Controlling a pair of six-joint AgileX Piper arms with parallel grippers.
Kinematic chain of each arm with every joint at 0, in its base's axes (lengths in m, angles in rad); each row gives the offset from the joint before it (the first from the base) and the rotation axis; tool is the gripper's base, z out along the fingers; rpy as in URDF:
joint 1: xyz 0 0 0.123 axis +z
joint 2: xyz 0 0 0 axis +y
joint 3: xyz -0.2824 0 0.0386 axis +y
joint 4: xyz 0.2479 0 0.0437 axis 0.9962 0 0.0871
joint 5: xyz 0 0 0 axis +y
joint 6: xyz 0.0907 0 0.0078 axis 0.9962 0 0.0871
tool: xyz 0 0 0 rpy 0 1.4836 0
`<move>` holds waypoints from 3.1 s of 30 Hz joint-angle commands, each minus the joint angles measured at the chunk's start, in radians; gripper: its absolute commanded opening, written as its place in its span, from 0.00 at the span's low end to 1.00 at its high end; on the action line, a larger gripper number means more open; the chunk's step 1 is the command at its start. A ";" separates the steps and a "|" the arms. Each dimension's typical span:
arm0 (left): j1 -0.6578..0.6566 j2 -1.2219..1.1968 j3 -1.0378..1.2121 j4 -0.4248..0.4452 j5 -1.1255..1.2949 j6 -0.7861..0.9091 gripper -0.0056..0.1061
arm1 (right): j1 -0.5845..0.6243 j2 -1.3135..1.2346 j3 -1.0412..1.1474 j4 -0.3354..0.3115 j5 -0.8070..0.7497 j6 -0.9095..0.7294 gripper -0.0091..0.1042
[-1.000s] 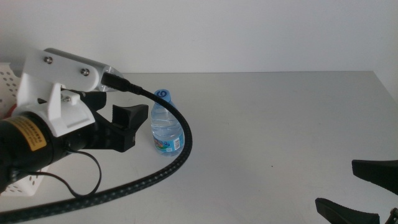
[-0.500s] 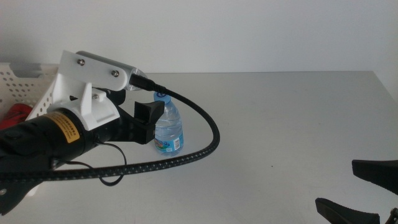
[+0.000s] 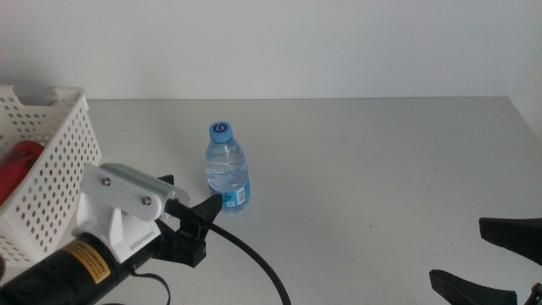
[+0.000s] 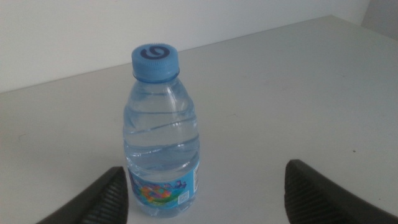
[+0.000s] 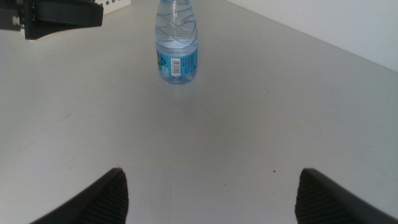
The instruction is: Use arms to grab the bottles and put them into the dustbin to the left of the table.
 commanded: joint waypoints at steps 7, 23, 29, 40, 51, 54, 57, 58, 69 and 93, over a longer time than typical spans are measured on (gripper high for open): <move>0.002 0.219 0.019 -0.015 -0.449 0.000 0.79 | 0.003 0.001 -0.037 -0.008 -0.070 -0.005 0.69; 0.093 0.349 -0.177 0.004 -0.369 -0.019 0.79 | 0.003 0.001 -0.037 -0.008 -0.070 -0.005 0.69; 0.092 0.383 -0.268 0.032 -0.299 -0.025 0.79 | 0.003 0.001 -0.036 -0.009 -0.070 -0.005 0.69; 0.092 0.518 -0.390 0.055 -0.278 -0.026 0.79 | 0.003 0.001 -0.035 -0.009 -0.070 -0.005 0.69; 0.092 0.645 -0.410 0.046 -0.390 -0.026 0.79 | 0.003 0.001 -0.035 -0.009 -0.070 -0.005 0.69; 0.092 0.651 -0.410 0.038 -0.393 -0.020 0.78 | 0.003 0.001 -0.035 -0.009 -0.070 -0.005 0.69; 0.092 0.660 -0.410 0.031 -0.401 -0.018 0.70 | 0.003 0.001 -0.035 -0.009 -0.070 -0.005 0.69; 0.092 0.662 -0.410 0.029 -0.407 -0.018 0.66 | 0.003 0.001 -0.035 -0.009 -0.070 -0.005 0.69; 0.092 0.460 -0.418 0.082 -0.085 -0.102 0.03 | 0.003 0.001 -0.035 -0.009 -0.070 -0.005 0.69; 0.260 0.211 -1.354 0.221 1.638 0.069 0.03 | 0.003 0.001 -0.035 -0.009 -0.070 -0.005 0.69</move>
